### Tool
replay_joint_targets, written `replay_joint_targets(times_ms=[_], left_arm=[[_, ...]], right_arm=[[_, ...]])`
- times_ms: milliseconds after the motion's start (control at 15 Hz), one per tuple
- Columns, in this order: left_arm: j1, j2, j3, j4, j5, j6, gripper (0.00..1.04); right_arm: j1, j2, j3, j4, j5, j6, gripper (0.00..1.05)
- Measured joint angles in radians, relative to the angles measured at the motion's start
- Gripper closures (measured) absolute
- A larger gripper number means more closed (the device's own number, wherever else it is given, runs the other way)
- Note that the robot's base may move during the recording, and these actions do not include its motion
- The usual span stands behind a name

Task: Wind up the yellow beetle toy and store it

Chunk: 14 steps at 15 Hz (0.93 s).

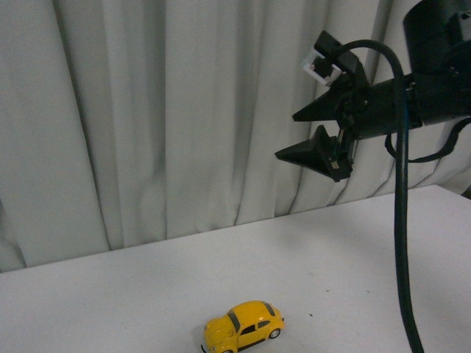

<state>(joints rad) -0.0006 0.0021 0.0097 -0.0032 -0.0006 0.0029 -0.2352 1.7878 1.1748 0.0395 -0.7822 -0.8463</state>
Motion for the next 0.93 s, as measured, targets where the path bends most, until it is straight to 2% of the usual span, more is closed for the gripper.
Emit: replay_joint_targets(times_ms=[133,333,466,599,932], left_arm=[[0.000,0.000,0.000,0.000,0.000,0.000,0.07],[0.000,0.000,0.000,0.000,0.000,0.000,0.07],[0.000,0.000,0.000,0.000,0.000,0.000,0.07],[0.000,0.000,0.000,0.000,0.000,0.000,0.07],[0.000,0.000,0.000,0.000,0.000,0.000,0.07]], right_arm=[[0.041,0.066,0.106,-0.247,-0.011,-0.233,0.07],[0.107,0.214,0.241,-0.671,0.052,-0.613,0.07],[0.138,0.273,0.290,-0.832,0.102,-0.754,0.07],[0.191,0.351,0.345,-0.913,0.163,-0.863,0.07],[0.230,0.407,0.364,-0.891,0.217,-0.849,0.07]])
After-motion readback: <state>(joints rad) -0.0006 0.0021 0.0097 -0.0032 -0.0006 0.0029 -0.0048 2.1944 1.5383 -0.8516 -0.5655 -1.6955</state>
